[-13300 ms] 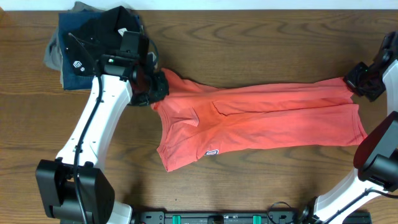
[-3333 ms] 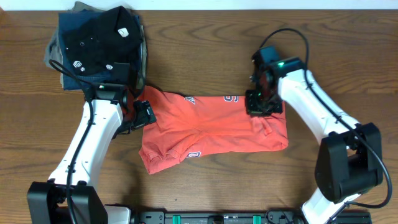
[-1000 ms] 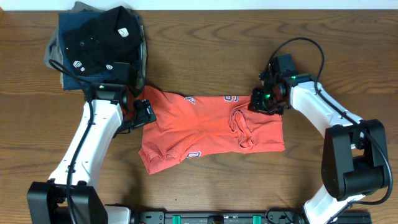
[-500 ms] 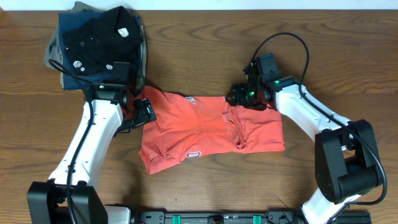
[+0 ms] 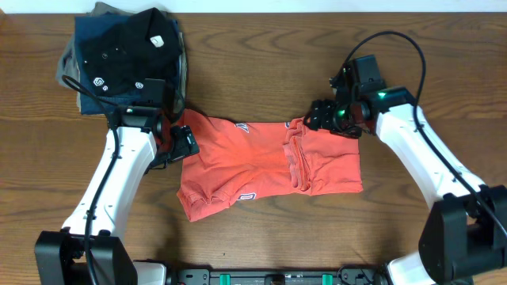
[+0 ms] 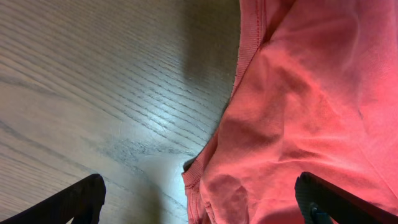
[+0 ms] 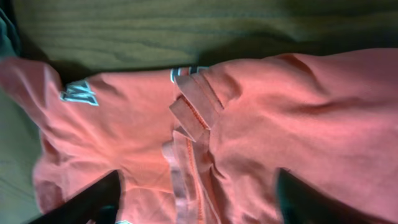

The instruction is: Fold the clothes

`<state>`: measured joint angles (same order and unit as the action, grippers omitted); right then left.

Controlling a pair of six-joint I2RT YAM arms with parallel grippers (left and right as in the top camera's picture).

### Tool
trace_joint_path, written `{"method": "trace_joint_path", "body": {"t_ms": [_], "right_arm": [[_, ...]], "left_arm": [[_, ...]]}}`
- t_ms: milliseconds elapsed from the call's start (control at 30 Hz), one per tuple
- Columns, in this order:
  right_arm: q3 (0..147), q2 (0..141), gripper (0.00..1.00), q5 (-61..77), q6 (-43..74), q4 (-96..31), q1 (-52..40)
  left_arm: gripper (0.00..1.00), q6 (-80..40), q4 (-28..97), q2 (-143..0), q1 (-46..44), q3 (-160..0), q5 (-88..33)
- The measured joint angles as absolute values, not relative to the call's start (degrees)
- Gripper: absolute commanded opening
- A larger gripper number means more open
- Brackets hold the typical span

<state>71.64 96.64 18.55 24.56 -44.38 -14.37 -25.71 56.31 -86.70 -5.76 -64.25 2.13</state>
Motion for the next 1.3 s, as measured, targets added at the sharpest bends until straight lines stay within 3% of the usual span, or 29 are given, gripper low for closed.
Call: {"method": "trace_joint_path", "body": {"t_ms": [200, 633, 833, 967, 1000, 1033, 1100, 1200, 1300], "right_arm": [[70.3, 99.2, 0.3, 18.2, 24.8, -44.2, -16.2], [68.4, 111.9, 0.01, 21.8, 28.2, -39.2, -26.4], [69.1, 112.0, 0.02, 21.7, 28.5, -42.1, -28.1], [70.6, 111.3, 0.12, 19.6, 28.8, -46.7, -26.7], [70.9, 110.6, 0.29, 19.2, 28.9, -47.4, -25.8], [71.2, 109.8, 0.4, 18.7, 29.2, -47.6, -24.9], [71.6, 107.4, 0.52, 18.0, 29.3, -47.1, -22.7], [72.5, 103.6, 0.54, 17.3, 28.9, -45.7, -20.0], [73.5, 102.1, 0.42, 16.7, 28.8, -45.2, -18.4]], "left_arm": [[0.98, -25.7, 56.3, -86.7, -5.8, -64.2, 2.1], [0.98, -25.7, 56.3, -86.8, -5.8, -64.2, 2.1], [0.98, -25.7, 56.3, -86.8, -5.8, -64.2, 2.1], [0.98, -25.7, 56.3, -86.8, -5.8, -64.2, 2.1], [0.98, -25.7, 56.3, -86.8, -5.8, -64.2, 2.1], [0.98, -25.7, 56.3, -86.8, -5.8, -64.2, 2.1], [0.98, -25.7, 56.3, -86.8, -5.8, -64.2, 2.1], [0.98, -25.7, 56.3, -86.8, -5.8, -64.2, 2.1], [0.98, -25.7, 56.3, -86.8, -5.8, -64.2, 2.1]]}}
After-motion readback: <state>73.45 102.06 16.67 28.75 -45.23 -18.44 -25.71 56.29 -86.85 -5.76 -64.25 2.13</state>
